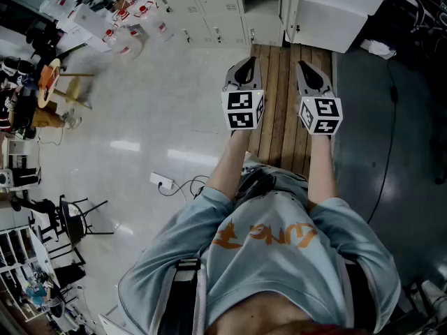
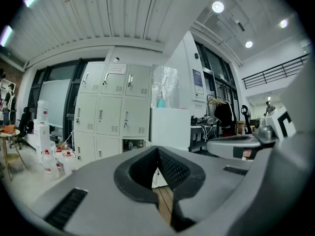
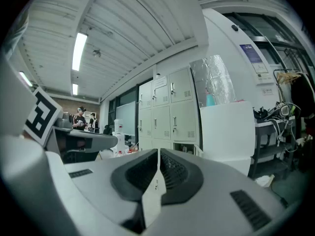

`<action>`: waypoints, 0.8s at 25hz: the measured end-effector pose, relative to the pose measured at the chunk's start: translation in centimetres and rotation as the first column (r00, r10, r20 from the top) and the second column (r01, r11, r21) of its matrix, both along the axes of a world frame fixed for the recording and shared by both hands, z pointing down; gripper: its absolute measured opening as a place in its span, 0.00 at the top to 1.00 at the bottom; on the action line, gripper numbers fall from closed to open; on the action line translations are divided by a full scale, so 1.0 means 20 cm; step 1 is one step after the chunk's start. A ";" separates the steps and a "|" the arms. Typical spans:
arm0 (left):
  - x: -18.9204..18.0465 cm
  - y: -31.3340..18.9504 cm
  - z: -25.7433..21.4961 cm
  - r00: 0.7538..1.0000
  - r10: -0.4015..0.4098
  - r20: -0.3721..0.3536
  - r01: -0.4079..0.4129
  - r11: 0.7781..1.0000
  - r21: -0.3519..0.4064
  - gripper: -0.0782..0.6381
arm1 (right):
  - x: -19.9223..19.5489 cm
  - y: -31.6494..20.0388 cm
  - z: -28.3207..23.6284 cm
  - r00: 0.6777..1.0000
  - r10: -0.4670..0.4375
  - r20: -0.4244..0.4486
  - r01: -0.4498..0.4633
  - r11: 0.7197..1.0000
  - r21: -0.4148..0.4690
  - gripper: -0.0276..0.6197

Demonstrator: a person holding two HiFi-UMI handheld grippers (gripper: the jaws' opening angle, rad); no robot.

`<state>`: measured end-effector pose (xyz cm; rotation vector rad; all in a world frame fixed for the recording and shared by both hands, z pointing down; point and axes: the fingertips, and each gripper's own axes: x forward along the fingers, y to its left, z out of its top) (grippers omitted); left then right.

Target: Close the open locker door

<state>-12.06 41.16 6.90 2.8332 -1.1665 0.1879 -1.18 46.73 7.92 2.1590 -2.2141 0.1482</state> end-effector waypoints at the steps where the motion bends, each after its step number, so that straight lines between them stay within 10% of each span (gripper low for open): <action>1: 0.01 -0.01 0.01 1.000 0.000 0.000 0.000 1.000 -0.001 0.86 | 0.01 -0.01 0.01 1.000 0.003 -0.001 -0.003 1.000 0.003 0.90; 20: 0.17 -0.19 0.23 0.997 0.062 0.037 -0.059 0.995 -0.082 0.86 | 0.21 -0.17 0.18 0.996 0.032 0.088 -0.030 0.999 -0.020 0.91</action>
